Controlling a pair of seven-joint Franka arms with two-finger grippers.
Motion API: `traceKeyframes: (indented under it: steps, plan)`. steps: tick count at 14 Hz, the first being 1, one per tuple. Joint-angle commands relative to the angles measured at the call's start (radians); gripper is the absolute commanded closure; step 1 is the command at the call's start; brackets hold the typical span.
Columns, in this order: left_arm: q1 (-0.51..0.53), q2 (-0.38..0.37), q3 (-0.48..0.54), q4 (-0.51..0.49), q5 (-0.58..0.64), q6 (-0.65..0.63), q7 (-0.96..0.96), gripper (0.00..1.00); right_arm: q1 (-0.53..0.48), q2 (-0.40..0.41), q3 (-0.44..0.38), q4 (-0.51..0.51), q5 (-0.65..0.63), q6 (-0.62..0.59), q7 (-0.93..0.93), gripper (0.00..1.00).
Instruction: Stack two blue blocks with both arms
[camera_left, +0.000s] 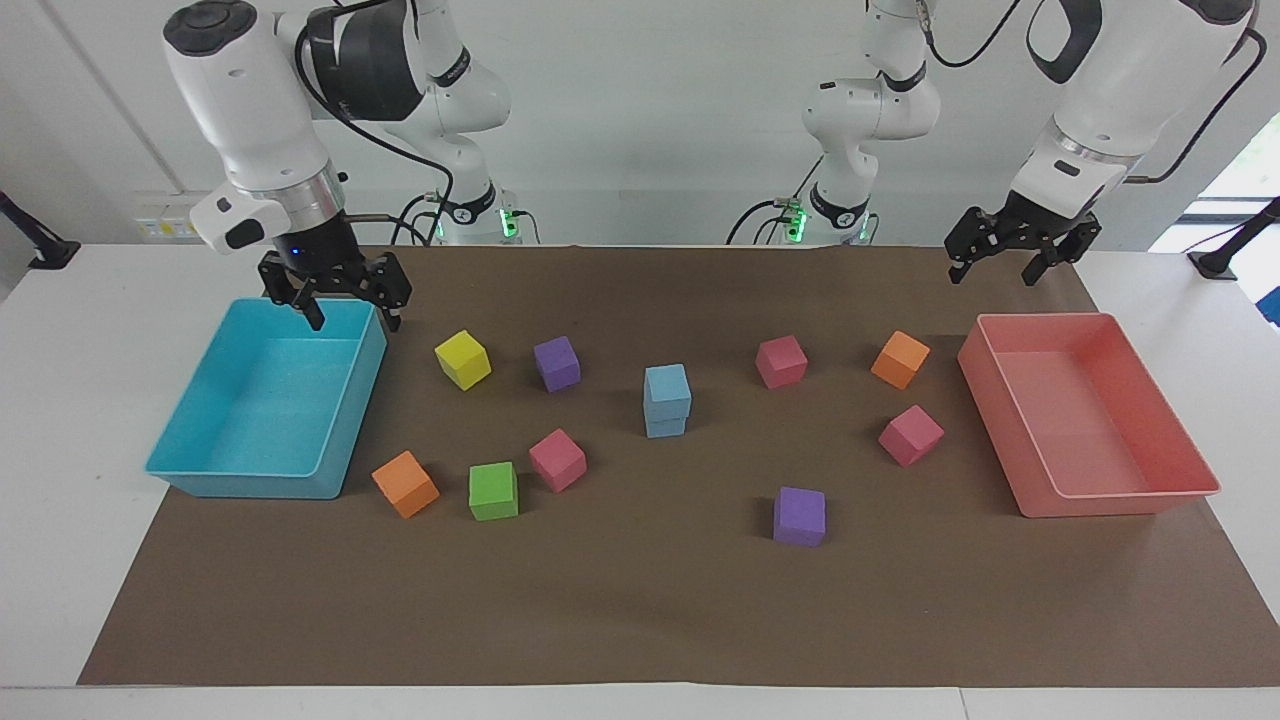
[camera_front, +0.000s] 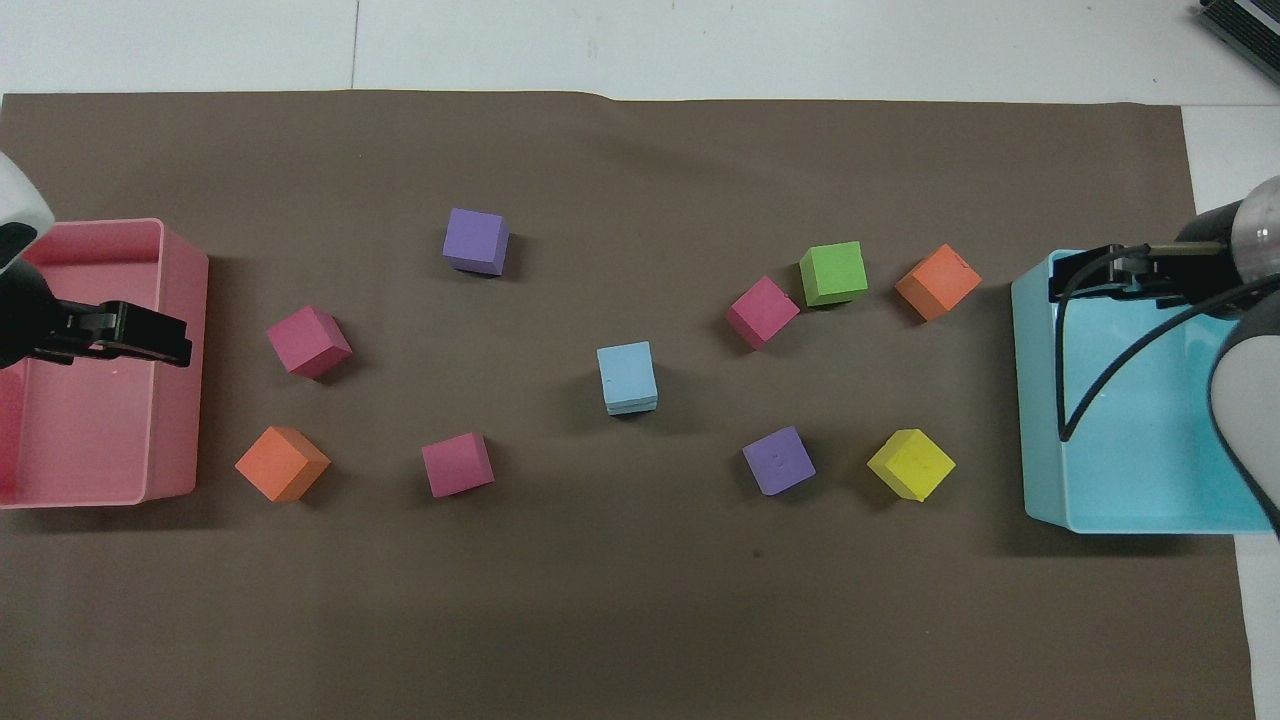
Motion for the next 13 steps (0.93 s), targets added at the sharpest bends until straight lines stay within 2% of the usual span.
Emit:
traceKeyframes:
  steps: [1, 7, 11, 13]
  plan:
    - [0.004, 0.001, -0.003, 0.018, 0.006, -0.020, 0.012, 0.00, -0.008, -0.034, -0.006, 0.005, -0.022, -0.077, -0.017, 0.00]
    - [0.004, 0.038, -0.006, 0.072, 0.009, -0.021, 0.024, 0.00, -0.013, -0.069, -0.030, -0.004, -0.042, -0.109, -0.049, 0.00]
    - [0.003, 0.039, -0.006, 0.074, 0.011, -0.020, 0.024, 0.00, -0.004, -0.069, -0.029, 0.097, -0.074, -0.244, -0.114, 0.00]
    - [0.001, 0.038, -0.008, 0.072, 0.011, -0.015, 0.027, 0.00, -0.007, -0.077, -0.029, 0.094, -0.068, -0.252, -0.117, 0.00]
